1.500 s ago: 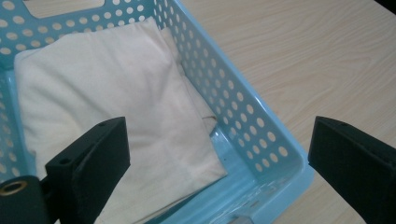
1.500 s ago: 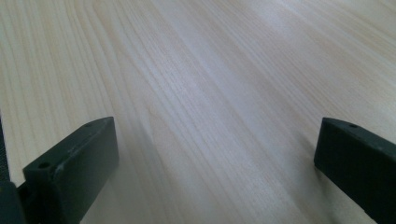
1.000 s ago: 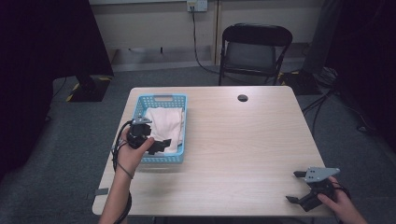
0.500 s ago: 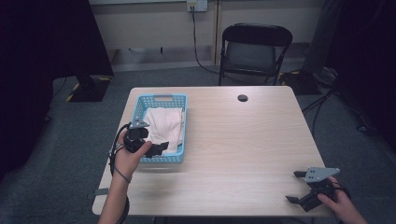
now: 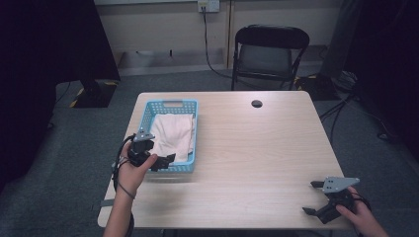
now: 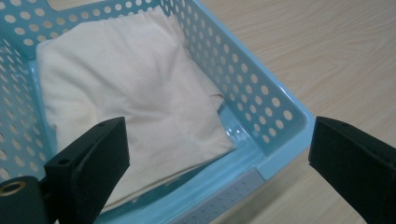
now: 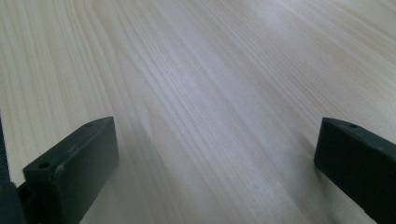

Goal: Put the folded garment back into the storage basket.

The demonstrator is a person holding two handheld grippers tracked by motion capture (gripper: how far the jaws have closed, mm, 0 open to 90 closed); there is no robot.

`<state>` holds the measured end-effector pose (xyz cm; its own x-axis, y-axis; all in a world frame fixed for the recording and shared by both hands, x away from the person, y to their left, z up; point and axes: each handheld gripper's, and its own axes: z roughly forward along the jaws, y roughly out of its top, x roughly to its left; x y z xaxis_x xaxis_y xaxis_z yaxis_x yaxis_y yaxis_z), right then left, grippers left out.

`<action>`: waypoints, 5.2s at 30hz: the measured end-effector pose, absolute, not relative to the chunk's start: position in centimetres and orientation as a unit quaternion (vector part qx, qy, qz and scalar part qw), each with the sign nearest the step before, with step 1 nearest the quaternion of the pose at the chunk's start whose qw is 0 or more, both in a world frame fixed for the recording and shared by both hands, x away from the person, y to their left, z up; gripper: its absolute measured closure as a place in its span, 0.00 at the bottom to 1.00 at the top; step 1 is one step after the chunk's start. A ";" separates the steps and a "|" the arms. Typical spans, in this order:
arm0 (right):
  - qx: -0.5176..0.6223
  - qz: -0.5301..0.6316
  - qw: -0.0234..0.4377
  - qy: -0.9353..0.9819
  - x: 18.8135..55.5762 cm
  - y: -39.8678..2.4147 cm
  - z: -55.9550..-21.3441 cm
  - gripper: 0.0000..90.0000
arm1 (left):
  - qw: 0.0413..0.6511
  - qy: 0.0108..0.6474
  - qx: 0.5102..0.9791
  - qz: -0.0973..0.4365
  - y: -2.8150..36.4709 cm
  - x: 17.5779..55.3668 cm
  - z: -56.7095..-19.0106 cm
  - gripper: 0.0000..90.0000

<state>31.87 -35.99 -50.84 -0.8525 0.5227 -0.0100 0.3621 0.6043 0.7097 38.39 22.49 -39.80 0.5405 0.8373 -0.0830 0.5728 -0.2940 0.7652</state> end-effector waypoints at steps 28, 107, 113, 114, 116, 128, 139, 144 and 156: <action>0.249 0.369 0.109 0.889 31.9 -36.0 -50.8 0.00 | 0.395 0.452 0.781 0.172 23.3 37.0 -41.2 0.05; 0.249 0.369 0.109 0.889 31.9 -36.0 -50.8 0.00 | 0.400 0.459 0.763 0.216 27.4 33.5 -43.3 0.05; 0.249 0.369 0.109 0.889 31.9 -36.0 -50.8 0.00 | 0.399 0.459 0.763 0.219 27.6 33.5 -43.4 0.05; 0.249 0.369 0.109 0.889 31.9 -36.0 -50.8 0.00 | 0.399 0.459 0.763 0.218 27.6 33.5 -43.5 0.05; 0.249 0.369 0.109 0.889 31.9 -36.0 -50.8 0.00 | 0.399 0.461 0.762 0.218 27.7 33.5 -43.6 0.05; 0.249 0.369 0.109 0.889 31.9 -36.0 -50.8 0.00 | 0.399 0.463 0.761 0.219 28.2 33.4 -43.9 0.04; 0.249 0.369 0.109 0.889 31.9 -36.0 -50.8 0.00 | 0.396 0.467 0.759 0.220 28.7 33.3 -44.3 0.02; 0.249 0.369 0.109 0.889 31.9 -36.0 -50.8 0.00 | 0.395 0.469 0.759 0.218 28.9 33.3 -44.5 0.02; 0.249 0.369 0.109 0.889 31.9 -36.0 -50.8 0.00 | 0.394 0.480 0.755 0.212 29.5 33.3 -45.1 0.03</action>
